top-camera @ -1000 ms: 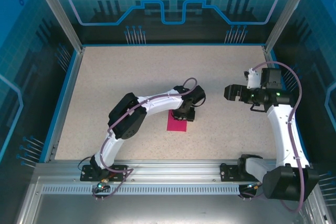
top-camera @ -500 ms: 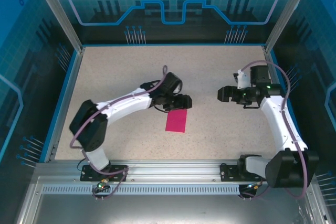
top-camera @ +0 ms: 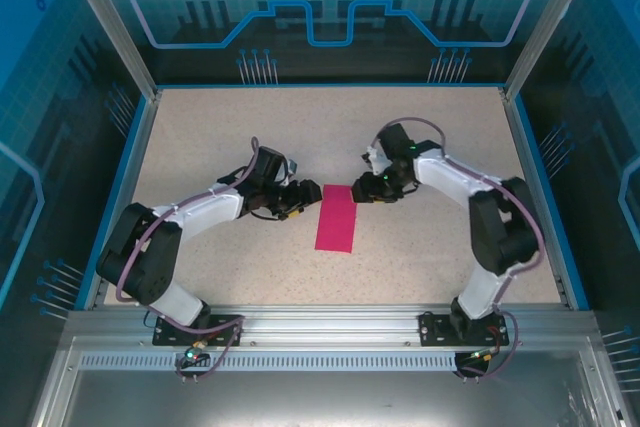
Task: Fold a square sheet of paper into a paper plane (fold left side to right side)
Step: Third fold the triangle at the center of the table.
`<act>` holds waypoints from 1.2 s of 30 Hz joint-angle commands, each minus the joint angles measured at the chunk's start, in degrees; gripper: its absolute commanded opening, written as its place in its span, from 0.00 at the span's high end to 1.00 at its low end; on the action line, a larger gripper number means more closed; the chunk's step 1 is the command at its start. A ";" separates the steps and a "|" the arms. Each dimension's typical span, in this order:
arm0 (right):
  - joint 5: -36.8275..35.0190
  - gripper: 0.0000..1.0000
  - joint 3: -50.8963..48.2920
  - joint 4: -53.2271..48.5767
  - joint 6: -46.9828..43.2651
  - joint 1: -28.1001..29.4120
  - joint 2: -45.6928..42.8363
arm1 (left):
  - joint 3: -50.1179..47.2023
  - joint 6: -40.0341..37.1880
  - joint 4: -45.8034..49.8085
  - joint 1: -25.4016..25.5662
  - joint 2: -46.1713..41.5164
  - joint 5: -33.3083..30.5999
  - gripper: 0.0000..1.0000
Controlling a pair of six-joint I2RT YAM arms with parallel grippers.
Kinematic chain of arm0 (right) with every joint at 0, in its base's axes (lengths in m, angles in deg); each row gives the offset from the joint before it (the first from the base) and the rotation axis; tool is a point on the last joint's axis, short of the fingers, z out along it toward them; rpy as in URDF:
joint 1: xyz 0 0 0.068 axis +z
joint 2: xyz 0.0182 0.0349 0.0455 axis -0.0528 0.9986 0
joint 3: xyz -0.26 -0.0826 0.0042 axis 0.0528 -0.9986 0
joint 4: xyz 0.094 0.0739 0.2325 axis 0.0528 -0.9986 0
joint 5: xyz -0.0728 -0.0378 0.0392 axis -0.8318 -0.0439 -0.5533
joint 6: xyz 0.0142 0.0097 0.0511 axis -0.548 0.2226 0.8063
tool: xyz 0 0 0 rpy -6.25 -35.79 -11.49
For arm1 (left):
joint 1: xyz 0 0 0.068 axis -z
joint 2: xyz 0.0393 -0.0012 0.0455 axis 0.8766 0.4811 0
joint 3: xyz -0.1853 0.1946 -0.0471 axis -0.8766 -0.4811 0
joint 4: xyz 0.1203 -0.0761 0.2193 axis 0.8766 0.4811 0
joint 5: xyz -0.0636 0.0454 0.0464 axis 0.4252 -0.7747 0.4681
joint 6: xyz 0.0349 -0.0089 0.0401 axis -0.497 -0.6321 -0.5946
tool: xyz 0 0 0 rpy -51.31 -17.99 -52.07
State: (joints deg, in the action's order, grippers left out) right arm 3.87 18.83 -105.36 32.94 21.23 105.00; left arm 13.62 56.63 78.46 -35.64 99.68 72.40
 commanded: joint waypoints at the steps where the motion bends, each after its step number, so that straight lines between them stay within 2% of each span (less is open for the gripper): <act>1: -1.75 0.51 5.23 1.33 1.59 1.58 4.62 | -0.58 0.24 -1.56 -0.38 1.66 3.61 0.31; 5: -2.86 0.53 7.95 0.67 1.79 2.12 8.82 | -0.58 -0.02 -1.42 -0.38 3.00 3.57 0.31; 15: -4.56 0.56 8.65 -1.03 0.82 2.60 12.54 | 0.99 -1.50 -0.12 -0.36 6.64 5.15 0.32; 21: -5.23 0.57 7.90 -1.63 -0.40 2.64 13.36 | 2.03 -1.78 -0.50 -0.32 9.73 7.57 0.37; 29: -4.92 0.57 7.78 -1.28 -0.61 2.78 13.40 | 3.45 -1.93 -1.04 0.02 12.86 9.93 0.50; 36: -4.53 0.57 7.65 -1.19 -0.60 2.98 13.37 | 3.89 -2.41 -0.25 0.44 14.34 9.64 0.50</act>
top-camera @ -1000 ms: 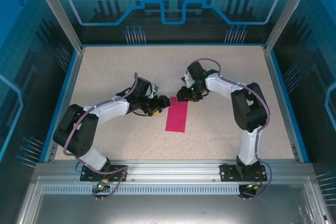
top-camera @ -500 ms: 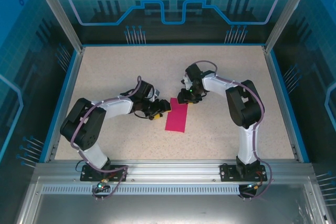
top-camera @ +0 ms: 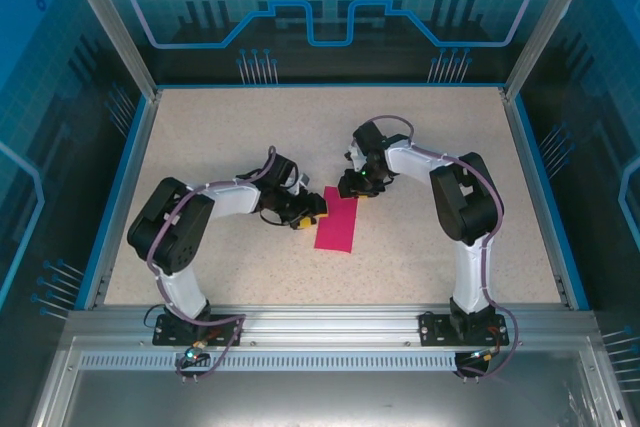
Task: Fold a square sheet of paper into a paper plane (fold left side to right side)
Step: Third fold the triangle at the center of the table.
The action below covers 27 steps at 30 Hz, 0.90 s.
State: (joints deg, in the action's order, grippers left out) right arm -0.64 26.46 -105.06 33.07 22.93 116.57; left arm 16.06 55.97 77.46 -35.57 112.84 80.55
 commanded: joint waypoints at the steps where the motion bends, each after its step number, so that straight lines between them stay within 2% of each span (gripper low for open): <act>1: -0.03 0.57 0.06 -1.49 -0.74 1.29 1.85 | 1.45 -1.74 0.77 0.42 1.40 1.44 0.50; 8: 0.03 0.58 0.06 -1.50 -0.81 1.38 1.82 | 1.68 -1.91 0.37 1.30 2.98 1.78 0.51; 19: 0.05 0.58 0.11 -1.54 -1.02 1.38 2.07 | 1.28 -2.09 0.78 2.28 2.38 1.31 0.64; 27: 0.17 0.57 0.05 -1.23 -1.09 1.38 2.32 | 0.38 -1.74 1.16 2.43 0.08 1.31 0.64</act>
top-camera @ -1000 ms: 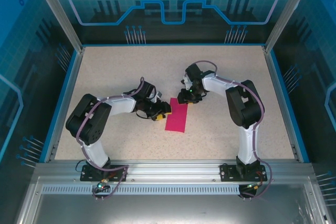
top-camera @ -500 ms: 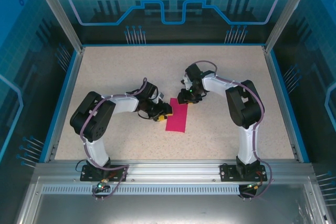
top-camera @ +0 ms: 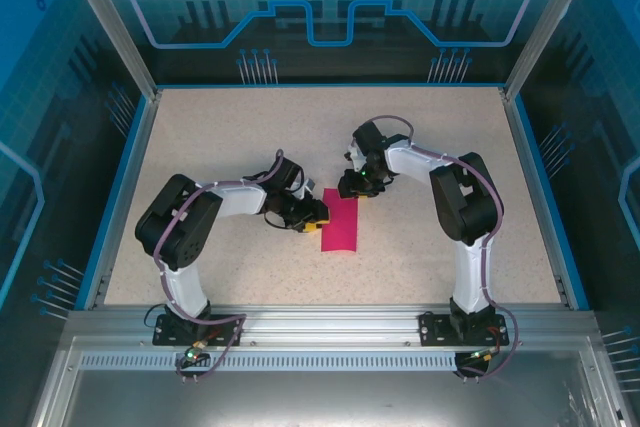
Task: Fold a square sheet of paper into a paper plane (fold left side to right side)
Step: Third fold the triangle at the center of the table.
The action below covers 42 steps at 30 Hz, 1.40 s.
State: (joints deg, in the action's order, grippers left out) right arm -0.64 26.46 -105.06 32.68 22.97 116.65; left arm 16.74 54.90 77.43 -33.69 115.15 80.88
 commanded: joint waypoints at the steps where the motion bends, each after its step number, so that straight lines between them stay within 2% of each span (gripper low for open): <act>1: 0.22 0.57 0.06 -1.27 -0.73 1.32 2.32 | -0.60 -0.67 1.11 0.57 -2.74 1.01 0.63; 22: 0.26 0.57 -0.02 -1.58 -1.22 1.33 2.41 | -5.20 3.99 -4.55 3.05 -4.86 1.02 0.65; 26: 0.67 0.56 -0.24 -1.09 -1.42 1.29 1.92 | -5.01 3.91 -4.04 3.08 -4.79 0.72 0.71; 29: 2.65 0.55 -1.78 2.15 -1.15 1.08 0.01 | -4.85 3.92 -3.30 3.21 -4.69 0.41 0.79; 32: 3.96 0.47 -4.15 6.35 -1.21 0.57 -3.13 | -4.67 4.46 -2.91 3.38 -4.71 0.27 0.87; 36: 4.95 0.36 -8.44 11.40 -2.80 -0.45 -9.21 | -4.45 6.11 -3.04 3.91 -4.77 0.32 0.96; 42: 6.42 0.32 -20.21 16.65 -7.76 -2.58 -22.84 | -4.32 9.71 -3.91 4.51 -5.43 0.31 0.99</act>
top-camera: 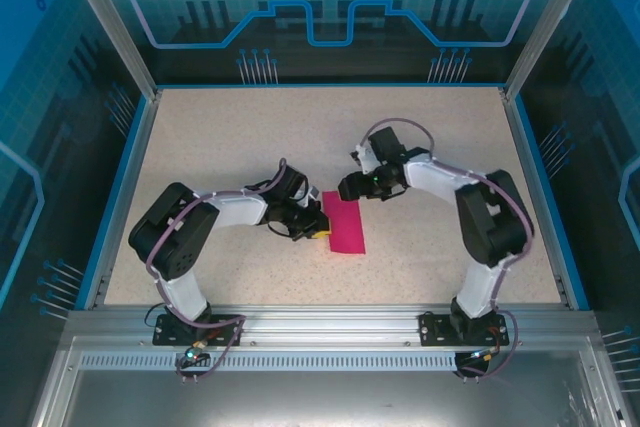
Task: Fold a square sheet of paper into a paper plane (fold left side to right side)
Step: Third fold the triangle at the center of the table.
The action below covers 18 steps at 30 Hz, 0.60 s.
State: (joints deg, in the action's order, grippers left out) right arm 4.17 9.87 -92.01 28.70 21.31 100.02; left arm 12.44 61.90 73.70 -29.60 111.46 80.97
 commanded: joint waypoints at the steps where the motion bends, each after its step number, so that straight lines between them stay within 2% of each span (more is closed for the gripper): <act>1: 1.23 0.32 -6.11 3.72 -5.21 -0.68 -9.18 | 0.15 3.21 -0.34 0.51 -1.78 0.38 1.00; 5: -2.20 0.30 -17.86 6.08 -8.04 3.36 -20.57 | 0.82 4.18 -0.83 0.71 -1.36 1.65 1.00; 9: -10.28 0.29 -28.68 10.06 -7.43 12.74 -29.58 | 1.53 4.65 -1.35 0.78 -0.84 2.82 1.00; 13: -20.20 0.29 -33.19 13.31 -6.31 23.67 -33.13 | 2.13 4.56 -0.80 0.76 -0.30 3.64 1.00; 18: -25.84 0.27 -33.09 14.64 -7.38 29.90 -31.02 | 2.73 4.25 0.30 0.72 -0.05 3.92 1.00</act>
State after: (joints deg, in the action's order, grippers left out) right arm -15.15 -23.61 -81.08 22.41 49.36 68.22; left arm 13.44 65.61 72.67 -29.12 111.46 82.76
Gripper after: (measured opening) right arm 0.726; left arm 0.050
